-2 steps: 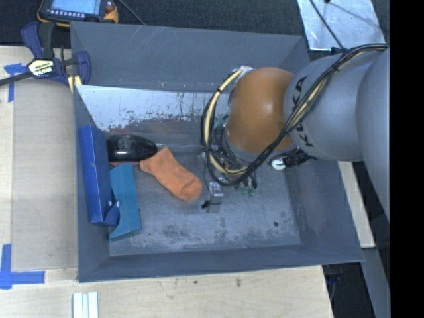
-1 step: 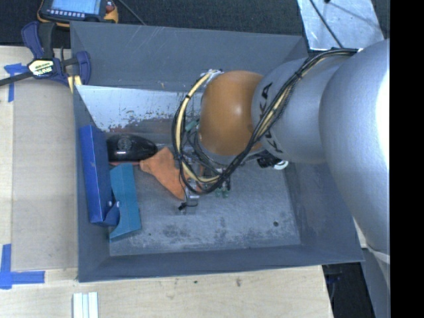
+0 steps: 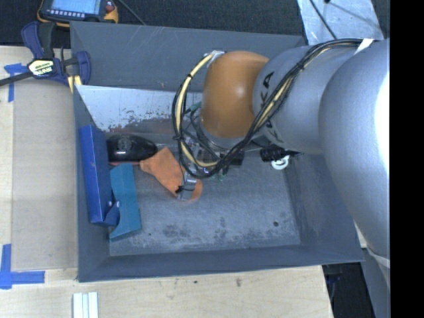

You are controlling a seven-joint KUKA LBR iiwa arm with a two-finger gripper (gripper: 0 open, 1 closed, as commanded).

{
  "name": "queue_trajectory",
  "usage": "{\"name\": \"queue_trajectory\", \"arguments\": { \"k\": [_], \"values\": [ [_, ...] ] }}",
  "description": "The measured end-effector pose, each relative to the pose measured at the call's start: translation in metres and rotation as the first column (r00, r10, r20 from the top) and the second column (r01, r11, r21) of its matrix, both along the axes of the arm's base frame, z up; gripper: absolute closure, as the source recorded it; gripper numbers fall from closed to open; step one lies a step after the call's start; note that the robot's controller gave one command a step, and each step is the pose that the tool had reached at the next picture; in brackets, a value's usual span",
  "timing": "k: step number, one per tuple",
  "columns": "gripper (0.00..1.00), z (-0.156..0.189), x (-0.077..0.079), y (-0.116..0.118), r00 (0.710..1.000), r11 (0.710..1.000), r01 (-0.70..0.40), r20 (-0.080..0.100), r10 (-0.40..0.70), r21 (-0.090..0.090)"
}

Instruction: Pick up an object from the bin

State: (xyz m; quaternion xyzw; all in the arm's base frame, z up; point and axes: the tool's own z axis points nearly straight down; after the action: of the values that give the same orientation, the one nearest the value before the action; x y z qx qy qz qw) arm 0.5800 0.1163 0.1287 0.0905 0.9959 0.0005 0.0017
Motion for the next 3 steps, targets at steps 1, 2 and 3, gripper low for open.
{"name": "queue_trajectory", "arguments": {
  "k": [1,2,3],
  "values": [
    [0.00,-0.0594,-0.0179,0.0131,0.999,0.999,-0.032,0.000,0.032,-0.001],
    [1.00,-0.0573,-0.0101,0.0132,0.990,0.990,0.140,0.001,-0.140,0.001],
    [1.00,-0.0573,-0.0101,0.0132,0.990,0.990,0.139,0.001,-0.139,0.001]
  ]
}}
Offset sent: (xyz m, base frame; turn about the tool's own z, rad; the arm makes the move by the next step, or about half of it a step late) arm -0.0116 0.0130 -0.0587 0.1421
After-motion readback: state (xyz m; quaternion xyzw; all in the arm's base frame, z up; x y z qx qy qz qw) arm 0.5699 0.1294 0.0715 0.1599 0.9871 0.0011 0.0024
